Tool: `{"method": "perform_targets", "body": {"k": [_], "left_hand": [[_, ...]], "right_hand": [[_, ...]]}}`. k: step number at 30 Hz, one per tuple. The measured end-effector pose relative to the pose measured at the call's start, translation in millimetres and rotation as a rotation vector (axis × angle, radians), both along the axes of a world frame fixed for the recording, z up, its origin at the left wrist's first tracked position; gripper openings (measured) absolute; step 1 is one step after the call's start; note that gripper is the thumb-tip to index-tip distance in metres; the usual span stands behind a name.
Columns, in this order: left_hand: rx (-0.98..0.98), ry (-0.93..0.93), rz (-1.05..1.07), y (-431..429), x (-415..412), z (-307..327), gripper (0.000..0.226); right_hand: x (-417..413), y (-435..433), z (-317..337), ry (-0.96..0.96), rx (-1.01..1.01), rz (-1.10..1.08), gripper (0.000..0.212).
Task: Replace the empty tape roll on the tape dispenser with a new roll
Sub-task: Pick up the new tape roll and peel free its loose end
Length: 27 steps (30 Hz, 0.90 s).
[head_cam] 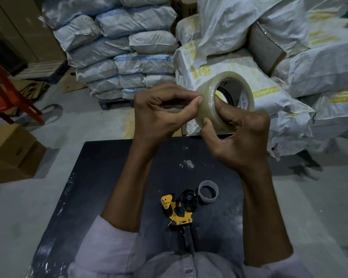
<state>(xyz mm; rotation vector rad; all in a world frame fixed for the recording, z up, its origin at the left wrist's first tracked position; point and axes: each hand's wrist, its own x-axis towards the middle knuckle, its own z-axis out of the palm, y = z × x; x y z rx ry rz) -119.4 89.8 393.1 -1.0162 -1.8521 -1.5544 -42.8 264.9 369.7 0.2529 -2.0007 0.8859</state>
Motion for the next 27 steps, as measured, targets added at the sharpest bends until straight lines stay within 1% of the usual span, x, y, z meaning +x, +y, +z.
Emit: {"method": "perform_targets", "body": {"k": [4, 6, 8, 11, 13, 14, 15, 16, 17, 18, 19, 21, 24, 27], "left_hand": [[0.0, 0.012, 0.012, -1.7, 1.6, 3.4, 0.013], [0.003, -0.007, -0.034, -1.7, 7.2, 3.4, 0.023], [-0.013, 0.006, -0.021, 0.1, 11.8, 2.2, 0.032], [-0.035, 0.075, 0.052, 1.4, 12.3, 4.4, 0.026], [-0.008, 0.072, 0.063, 2.0, 12.7, 3.6, 0.02], [0.028, 0.021, 0.071, 4.0, 14.2, 1.7, 0.021], [0.094, -0.082, 0.083, 6.7, 16.9, -1.9, 0.025], [0.185, -0.223, 0.085, 9.5, 20.4, -6.5, 0.032], [0.265, -0.373, 0.037, 12.4, 24.7, -10.8, 0.038], [0.312, -0.481, -0.044, 15.6, 28.6, -14.6, 0.039], [0.331, -0.528, -0.105, 18.4, 31.6, -17.6, 0.035], [0.324, -0.5, -0.093, 20.7, 35.1, -20.6, 0.031], [0.31, -0.431, -0.013, 23.2, 37.5, -23.9, 0.037], [0.288, -0.37, 0.022, 24.2, 40.8, -24.5, 0.042]], "right_hand": [[1.9, -4.1, 5.2, -0.003, -0.1, 0.034, 0.037], [-1.4, -5.8, 6.7, -0.019, -0.211, 0.087, 0.034], [-4.7, -7.2, 5.5, -0.041, -0.285, 0.125, 0.027], [-4.9, -10.2, 4.4, -0.048, -0.305, 0.171, 0.023], [-4.1, -12.4, 4.8, -0.052, -0.358, 0.219, 0.023], [-3.8, -13.4, 5.0, -0.047, -0.399, 0.242, 0.025], [-3.5, -14.6, 5.3, -0.04, -0.451, 0.269, 0.027], [-3.1, -16.1, 6.0, -0.035, -0.513, 0.298, 0.029], [-2.9, -17.7, 6.7, -0.03, -0.575, 0.328, 0.03], [-2.8, -19.3, 8.0, -0.027, -0.632, 0.349, 0.029], [-2.8, -21.2, 9.9, -0.031, -0.683, 0.364, 0.025], [-3.7, -25.7, 15.4, -0.063, -0.795, 0.402, 0.018], [-6.5, -33.0, 23.9, -0.14, -0.979, 0.418, 0.025], [-7.8, -35.7, 25.3, -0.179, -1.033, 0.4, 0.026]]}}
